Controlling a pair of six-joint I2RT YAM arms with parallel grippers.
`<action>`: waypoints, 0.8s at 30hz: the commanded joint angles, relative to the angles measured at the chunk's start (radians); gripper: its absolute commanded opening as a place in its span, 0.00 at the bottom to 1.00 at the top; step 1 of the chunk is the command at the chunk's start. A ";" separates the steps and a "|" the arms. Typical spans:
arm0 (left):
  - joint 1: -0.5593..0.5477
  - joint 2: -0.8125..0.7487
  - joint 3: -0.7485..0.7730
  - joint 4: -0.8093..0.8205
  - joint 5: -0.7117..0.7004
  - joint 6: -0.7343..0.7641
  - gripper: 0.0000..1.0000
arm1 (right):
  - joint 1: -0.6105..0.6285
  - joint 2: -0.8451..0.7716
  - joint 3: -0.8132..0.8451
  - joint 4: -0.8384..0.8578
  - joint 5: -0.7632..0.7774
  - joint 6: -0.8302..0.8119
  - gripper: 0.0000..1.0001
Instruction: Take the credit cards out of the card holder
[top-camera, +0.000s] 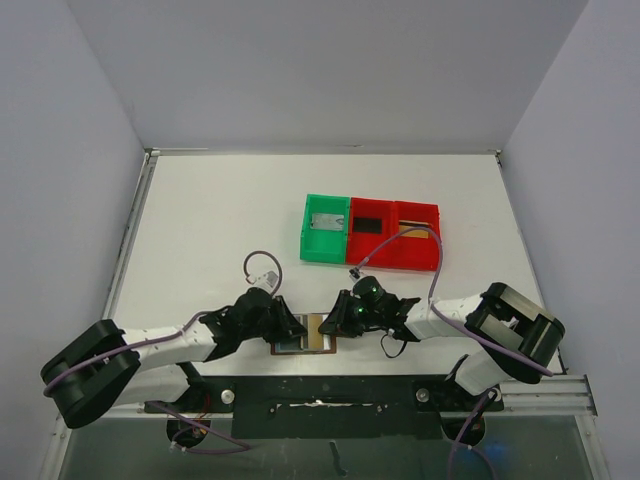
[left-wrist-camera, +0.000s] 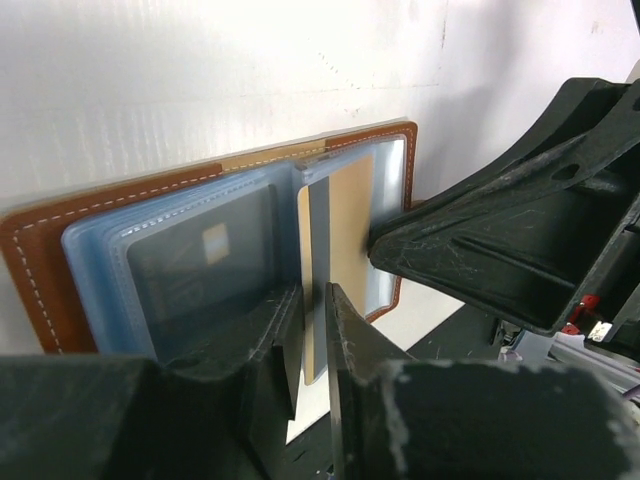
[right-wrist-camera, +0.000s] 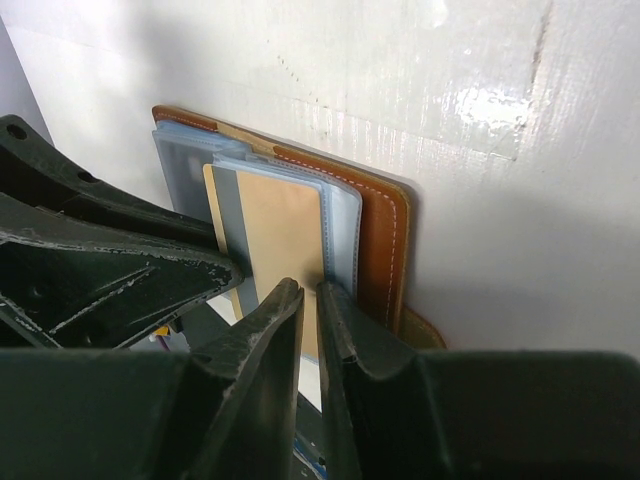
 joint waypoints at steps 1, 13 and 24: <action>0.007 -0.041 -0.011 0.025 0.017 -0.022 0.14 | 0.002 0.025 -0.014 -0.094 0.051 -0.022 0.15; 0.068 -0.112 -0.109 0.165 0.121 -0.069 0.07 | 0.002 0.025 -0.009 -0.119 0.058 -0.027 0.15; 0.090 -0.025 -0.117 0.235 0.176 -0.064 0.10 | 0.002 0.035 -0.002 -0.119 0.055 -0.032 0.15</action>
